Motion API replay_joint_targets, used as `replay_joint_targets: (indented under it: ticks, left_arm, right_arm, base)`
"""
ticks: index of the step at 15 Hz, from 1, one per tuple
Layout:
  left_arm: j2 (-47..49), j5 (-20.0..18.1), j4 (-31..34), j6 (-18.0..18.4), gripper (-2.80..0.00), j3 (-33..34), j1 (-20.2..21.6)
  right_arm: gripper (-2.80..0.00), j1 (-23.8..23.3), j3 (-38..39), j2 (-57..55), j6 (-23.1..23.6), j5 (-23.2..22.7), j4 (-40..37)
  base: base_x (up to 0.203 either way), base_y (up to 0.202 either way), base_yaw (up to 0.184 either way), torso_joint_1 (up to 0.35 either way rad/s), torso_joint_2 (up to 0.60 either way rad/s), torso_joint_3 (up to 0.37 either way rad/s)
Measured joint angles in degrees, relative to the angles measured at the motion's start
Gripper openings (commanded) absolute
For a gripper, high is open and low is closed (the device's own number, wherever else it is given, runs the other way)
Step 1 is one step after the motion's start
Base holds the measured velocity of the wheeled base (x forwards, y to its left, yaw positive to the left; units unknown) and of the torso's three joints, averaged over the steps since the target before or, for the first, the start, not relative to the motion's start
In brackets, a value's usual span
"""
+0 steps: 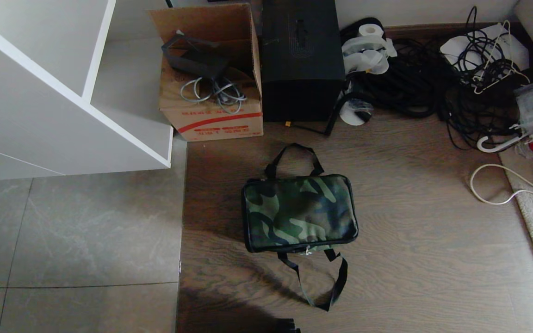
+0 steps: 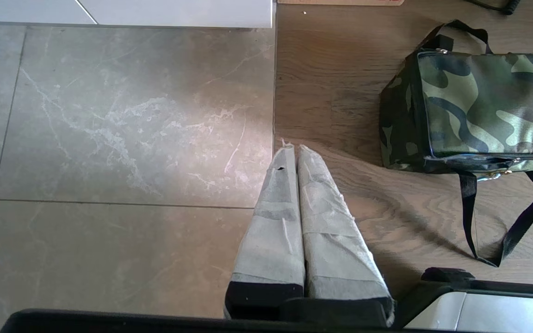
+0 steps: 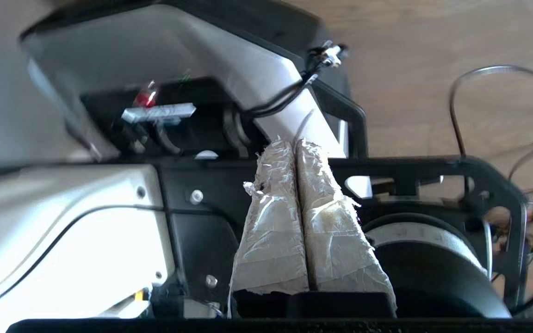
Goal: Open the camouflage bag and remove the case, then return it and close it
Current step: Open the top of the storage box
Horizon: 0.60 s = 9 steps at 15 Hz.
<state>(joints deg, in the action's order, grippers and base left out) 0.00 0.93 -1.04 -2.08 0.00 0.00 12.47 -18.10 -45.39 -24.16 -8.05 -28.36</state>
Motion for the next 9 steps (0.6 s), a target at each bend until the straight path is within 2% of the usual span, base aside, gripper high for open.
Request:
replay_joint_targets:
  ticks: [2,4,9]
  left_arm:
    - [0.00,0.03,0.00,0.00,-2.80,0.00,0.00]
    - [0.00,0.00,0.00,-0.02,-2.80,0.00,0.00]
    - [0.00,0.00,0.00,0.00,-2.80,0.00,0.00]
  right_arm:
    - [-2.80,-0.41,0.27,-0.85,4.35,-3.05,4.93]
    - [-2.80,-0.49,1.03,-3.97,6.58,-4.86,13.63]
    - [-2.80,0.09,1.17,-20.51,7.68,-6.41,32.16]
  base:
    - [0.000,0.000,0.000,0.000,0.00,0.000]
    - [0.000,0.000,0.000,0.000,0.00,0.000]
    - [0.000,0.000,0.000,0.000,0.00,0.000]
